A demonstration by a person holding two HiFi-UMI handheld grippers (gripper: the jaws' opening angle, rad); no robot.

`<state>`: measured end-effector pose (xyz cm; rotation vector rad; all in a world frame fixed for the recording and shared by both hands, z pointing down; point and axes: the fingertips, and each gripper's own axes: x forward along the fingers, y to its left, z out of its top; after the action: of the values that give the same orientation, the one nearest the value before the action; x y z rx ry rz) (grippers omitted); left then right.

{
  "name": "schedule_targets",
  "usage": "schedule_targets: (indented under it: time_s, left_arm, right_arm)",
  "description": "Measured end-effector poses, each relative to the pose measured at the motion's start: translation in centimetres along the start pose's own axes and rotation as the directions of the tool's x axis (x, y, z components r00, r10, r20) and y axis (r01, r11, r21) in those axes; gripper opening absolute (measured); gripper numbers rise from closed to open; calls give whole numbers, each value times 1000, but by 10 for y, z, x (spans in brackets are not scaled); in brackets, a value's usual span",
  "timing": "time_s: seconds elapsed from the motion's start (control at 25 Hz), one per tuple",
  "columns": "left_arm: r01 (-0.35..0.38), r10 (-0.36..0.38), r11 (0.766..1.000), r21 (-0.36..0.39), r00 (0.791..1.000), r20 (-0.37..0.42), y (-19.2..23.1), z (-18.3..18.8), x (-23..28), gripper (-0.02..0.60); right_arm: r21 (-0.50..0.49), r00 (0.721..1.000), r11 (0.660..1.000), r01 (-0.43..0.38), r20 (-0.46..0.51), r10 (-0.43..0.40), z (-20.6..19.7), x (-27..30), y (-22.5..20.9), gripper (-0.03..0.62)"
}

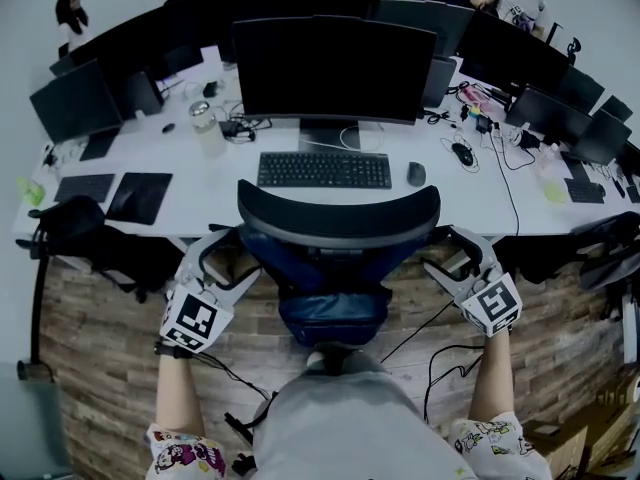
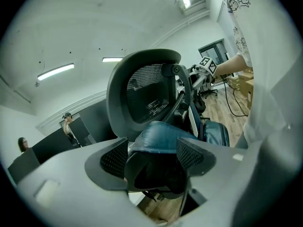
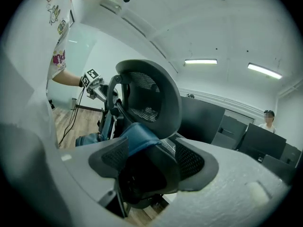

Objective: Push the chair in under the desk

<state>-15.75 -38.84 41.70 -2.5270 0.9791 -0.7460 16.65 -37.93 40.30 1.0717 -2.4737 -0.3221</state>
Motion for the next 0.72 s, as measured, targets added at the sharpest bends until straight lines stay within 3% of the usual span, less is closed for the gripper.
schedule_targets:
  time_s: [0.24,0.48,0.72]
  left_arm:
    - [-44,46,998,-37,998,43,-15,17,-13,324]
    - [-85,111,977,-195,986,126,-35,31,-24,304]
    - [-64,119,951,-303,979,167,-60,48,-25,273]
  right_arm:
    - [52,995,998,32,87,-37,25,-11,26,308]
    - [137,983,990,23,177,-48,46,-16,58,292]
    - [233,969,972,4,239,-61,59,-16,85,266]
